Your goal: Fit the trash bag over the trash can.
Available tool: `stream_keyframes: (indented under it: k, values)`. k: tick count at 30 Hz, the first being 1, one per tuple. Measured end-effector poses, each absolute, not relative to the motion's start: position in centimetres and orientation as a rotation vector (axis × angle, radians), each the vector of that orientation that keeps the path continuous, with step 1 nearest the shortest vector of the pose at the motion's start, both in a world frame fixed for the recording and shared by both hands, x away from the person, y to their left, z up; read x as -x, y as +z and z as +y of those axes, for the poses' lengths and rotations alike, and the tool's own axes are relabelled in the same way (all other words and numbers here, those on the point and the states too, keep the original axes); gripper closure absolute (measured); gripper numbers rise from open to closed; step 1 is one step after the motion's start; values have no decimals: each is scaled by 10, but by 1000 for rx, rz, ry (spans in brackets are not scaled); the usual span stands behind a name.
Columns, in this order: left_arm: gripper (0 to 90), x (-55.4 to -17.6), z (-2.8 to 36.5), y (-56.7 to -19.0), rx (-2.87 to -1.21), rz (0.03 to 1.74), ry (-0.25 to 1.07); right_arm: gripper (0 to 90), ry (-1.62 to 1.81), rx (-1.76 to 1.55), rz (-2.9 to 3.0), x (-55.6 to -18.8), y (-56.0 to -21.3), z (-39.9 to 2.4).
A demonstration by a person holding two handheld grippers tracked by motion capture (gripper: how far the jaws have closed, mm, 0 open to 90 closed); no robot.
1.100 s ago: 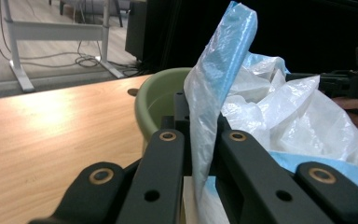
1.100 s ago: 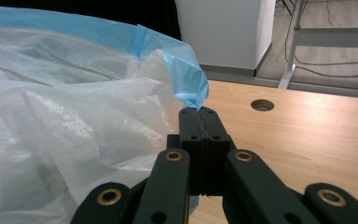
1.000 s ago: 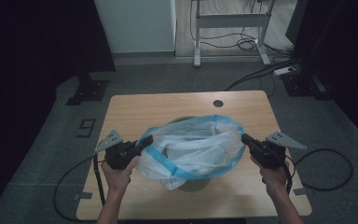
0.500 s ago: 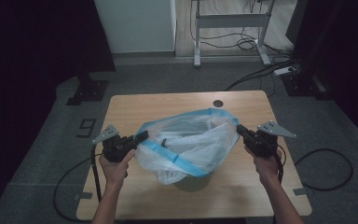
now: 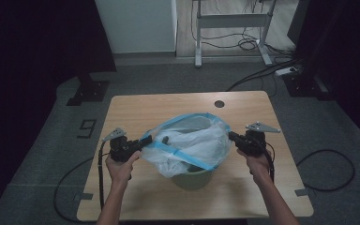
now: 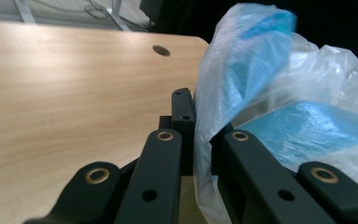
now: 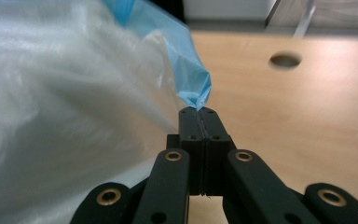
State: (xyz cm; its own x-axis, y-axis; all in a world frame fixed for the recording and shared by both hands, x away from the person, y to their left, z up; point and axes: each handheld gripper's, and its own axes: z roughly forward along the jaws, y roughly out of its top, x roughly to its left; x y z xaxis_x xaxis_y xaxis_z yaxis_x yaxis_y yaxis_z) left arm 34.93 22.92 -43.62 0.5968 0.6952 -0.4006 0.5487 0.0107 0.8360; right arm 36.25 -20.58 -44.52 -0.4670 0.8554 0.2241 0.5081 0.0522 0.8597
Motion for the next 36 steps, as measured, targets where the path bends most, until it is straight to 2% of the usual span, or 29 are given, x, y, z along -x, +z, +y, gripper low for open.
stream_keyframes:
  k: [13,18,22,26,29,32,36]
  values:
    - [872,-358,224,-451,-1688,1082,60,886,1384,-1375,2087,-362,-468,-196]
    - [869,-353,224,-449,-1713,1049,117,886,1392,-1378,2067,-359,-471,-197]
    - [762,-344,230,-442,-1675,989,207,883,1410,-1369,2006,-355,-468,-203]
    - [531,-334,236,-429,-1651,946,292,881,1418,-1358,1974,-352,-464,-208]
    - [428,-329,239,-418,-1642,901,320,880,1421,-1356,1962,-351,-462,-209]
    - [385,-328,238,-405,-1648,871,347,877,1433,-1357,1962,-350,-460,-208]
    - [373,-337,231,-393,-1699,834,341,875,1434,-1345,1965,-350,-457,-205]
